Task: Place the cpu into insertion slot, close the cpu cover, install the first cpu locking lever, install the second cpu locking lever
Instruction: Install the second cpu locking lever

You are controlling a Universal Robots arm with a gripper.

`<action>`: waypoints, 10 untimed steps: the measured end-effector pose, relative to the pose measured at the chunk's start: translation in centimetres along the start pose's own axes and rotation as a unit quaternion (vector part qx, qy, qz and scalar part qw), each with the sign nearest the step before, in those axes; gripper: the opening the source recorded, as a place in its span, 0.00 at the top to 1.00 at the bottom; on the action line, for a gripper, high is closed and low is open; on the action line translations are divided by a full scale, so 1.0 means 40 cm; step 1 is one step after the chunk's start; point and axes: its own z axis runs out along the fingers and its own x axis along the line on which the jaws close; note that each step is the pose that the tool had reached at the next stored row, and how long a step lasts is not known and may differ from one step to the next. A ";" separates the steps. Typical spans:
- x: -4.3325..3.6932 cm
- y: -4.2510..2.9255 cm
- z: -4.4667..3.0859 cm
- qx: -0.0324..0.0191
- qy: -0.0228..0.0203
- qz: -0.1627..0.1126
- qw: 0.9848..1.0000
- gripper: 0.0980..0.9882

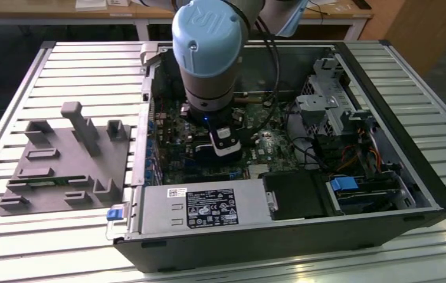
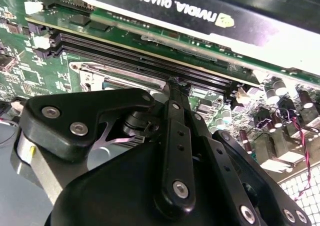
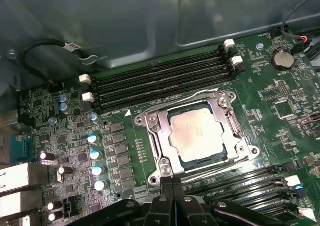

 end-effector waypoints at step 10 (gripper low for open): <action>0.009 -0.004 0.005 -0.003 0.001 0.000 1.000 1.00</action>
